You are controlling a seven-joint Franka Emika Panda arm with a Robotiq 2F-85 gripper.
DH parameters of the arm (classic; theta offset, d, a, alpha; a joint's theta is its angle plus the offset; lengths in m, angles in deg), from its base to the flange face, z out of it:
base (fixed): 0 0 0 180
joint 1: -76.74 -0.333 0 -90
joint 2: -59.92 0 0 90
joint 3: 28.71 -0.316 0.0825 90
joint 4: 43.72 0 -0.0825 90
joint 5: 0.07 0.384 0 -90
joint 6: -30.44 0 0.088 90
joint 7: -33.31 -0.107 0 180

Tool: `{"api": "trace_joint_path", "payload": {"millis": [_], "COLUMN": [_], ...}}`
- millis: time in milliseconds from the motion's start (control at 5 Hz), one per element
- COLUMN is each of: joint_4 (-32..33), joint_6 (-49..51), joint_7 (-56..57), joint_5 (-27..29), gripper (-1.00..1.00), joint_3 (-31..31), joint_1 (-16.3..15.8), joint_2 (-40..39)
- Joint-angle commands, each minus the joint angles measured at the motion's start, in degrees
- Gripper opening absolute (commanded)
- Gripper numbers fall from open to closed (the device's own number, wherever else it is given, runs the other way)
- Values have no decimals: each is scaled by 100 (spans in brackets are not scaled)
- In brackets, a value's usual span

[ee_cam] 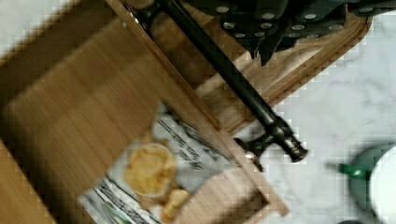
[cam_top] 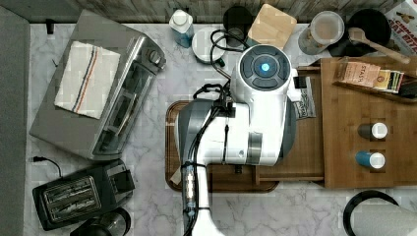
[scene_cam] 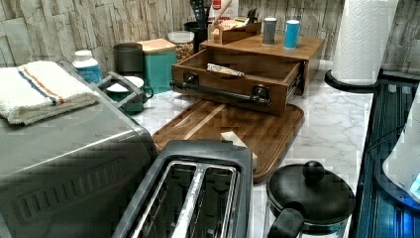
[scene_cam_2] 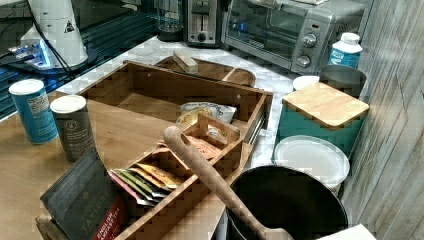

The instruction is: Close the drawer.

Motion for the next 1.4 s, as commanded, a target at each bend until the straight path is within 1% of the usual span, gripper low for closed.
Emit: {"api": "trace_joint_path", "payload": {"millis": [200, 400, 600, 800, 1000, 1200, 1400], "joint_4": [140, 510, 909, 1394, 1822, 2150, 2158], "joint_6": [-319, -622, -896, -1356, -1784, -2132, -2219], "joint_7": [1973, 2166, 2336, 2866, 2744, 2527, 2437], "joint_5": [100, -406, -559, -300, -759, -998, -964], "gripper": [-100, -100, -100, -100, -100, -100, -100], "joint_3": [-618, -715, -754, -629, -527, -500, -500], "joint_1": [-508, -731, -620, -428, -394, -380, -349], "joint_2": [-64, 8, -68, -110, -186, -242, -480]}}
